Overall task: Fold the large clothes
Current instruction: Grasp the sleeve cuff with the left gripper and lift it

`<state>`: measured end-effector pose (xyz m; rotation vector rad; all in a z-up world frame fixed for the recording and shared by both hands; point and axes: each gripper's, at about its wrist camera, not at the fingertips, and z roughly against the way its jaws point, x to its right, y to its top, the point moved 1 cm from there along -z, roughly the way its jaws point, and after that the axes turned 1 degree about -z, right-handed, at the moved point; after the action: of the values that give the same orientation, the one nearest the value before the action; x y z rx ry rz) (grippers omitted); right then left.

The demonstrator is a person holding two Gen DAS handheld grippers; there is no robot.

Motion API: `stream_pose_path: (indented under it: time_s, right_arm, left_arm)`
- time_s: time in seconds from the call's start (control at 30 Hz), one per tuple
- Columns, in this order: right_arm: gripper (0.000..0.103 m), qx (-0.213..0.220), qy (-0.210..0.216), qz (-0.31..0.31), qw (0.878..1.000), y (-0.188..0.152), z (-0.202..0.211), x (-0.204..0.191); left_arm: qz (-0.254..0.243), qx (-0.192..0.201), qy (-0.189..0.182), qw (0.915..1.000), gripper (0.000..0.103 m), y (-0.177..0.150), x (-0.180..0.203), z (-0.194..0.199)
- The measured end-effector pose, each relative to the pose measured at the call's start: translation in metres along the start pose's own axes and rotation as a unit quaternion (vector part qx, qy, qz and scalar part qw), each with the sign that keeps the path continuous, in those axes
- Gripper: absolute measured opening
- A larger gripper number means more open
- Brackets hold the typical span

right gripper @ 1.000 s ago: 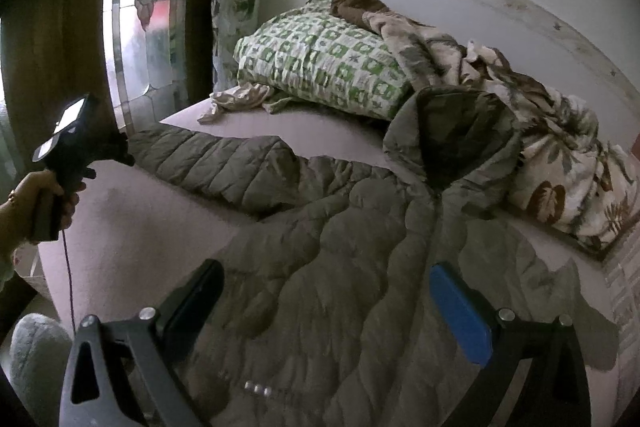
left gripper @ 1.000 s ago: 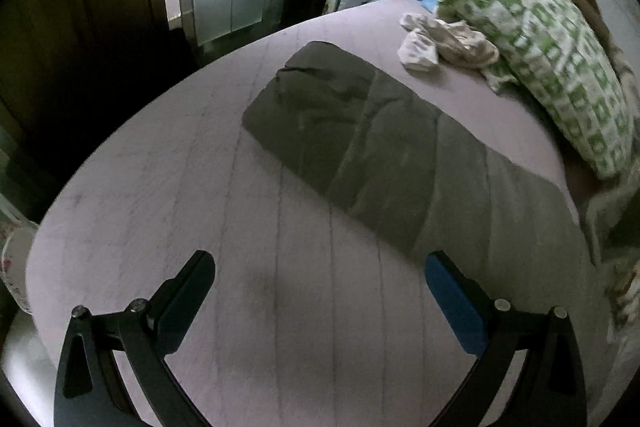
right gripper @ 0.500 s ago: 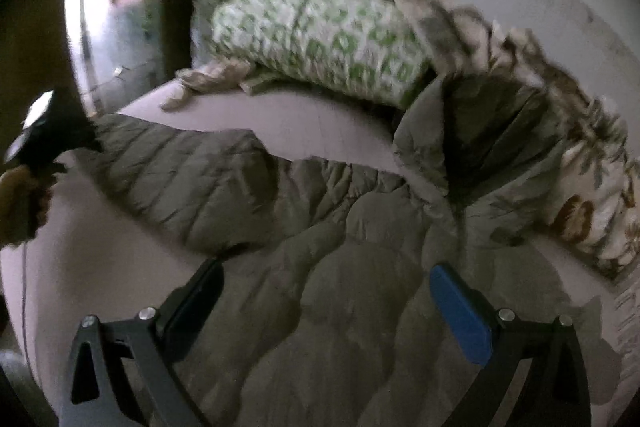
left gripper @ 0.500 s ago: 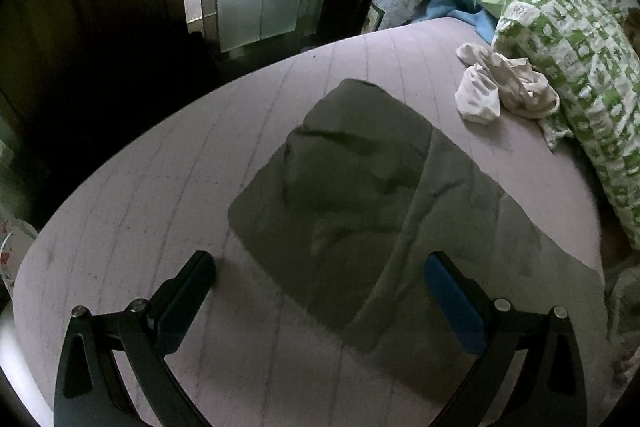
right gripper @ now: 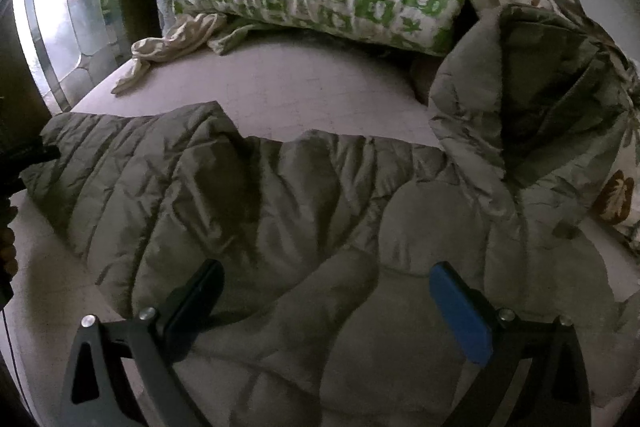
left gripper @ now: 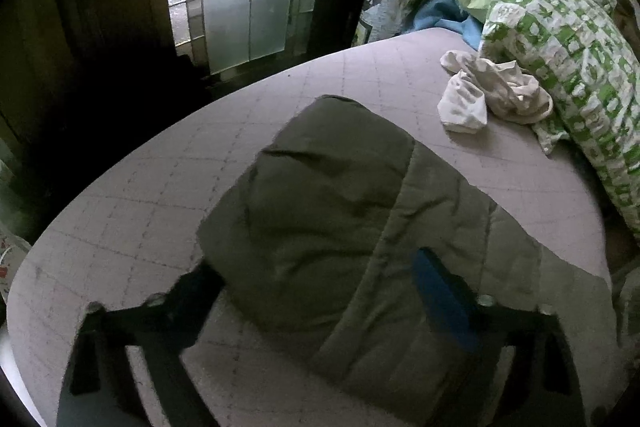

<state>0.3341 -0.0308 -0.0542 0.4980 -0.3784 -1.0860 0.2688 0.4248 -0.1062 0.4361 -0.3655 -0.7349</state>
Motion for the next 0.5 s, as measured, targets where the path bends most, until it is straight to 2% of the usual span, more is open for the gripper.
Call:
stream_pose_path:
  time_s: [0.03,0.1,0.13,0.2,0.23,0.33,0.5]
  right_arm:
    - [0.103,0.001,0.001,0.0,1.0,0.0,0.0,-0.001]
    - [0.103,0.001,0.004,-0.001,1.0,0.001,-0.001,-0.002]
    - [0.103,0.002,0.005,-0.002,1.0,0.001,-0.001,-0.002]
    - [0.103,0.002,0.006,-0.002,1.0,0.002,-0.003,-0.002]
    - [0.103,0.002,0.006,-0.004,1.0,0.002,-0.003,-0.001]
    - [0.103,0.0,0.005,-0.013,1.0,0.002,-0.005,0.002]
    - [0.103,0.001,0.006,-0.017,1.0,0.005,-0.006,0.006]
  left_arm:
    - [0.005,-0.002,-0.004,1.0,0.073,0.002,-0.002,0.001]
    - [0.021,-0.012,-0.029,0.9993,0.054,0.007,-0.01,0.002]
    - [0.025,-0.017,-0.039,0.9988,0.048,0.009,-0.012,0.002]
    - [0.036,-0.034,-0.079,0.9956,0.033,0.014,-0.021,0.002]
    - [0.048,-0.045,-0.106,0.9922,0.031,0.016,-0.026,0.001]
    - [0.065,-0.054,-0.147,0.9855,0.027,0.02,-0.036,0.003]
    - [0.067,-0.049,-0.16,0.9836,0.028,0.019,-0.034,0.006]
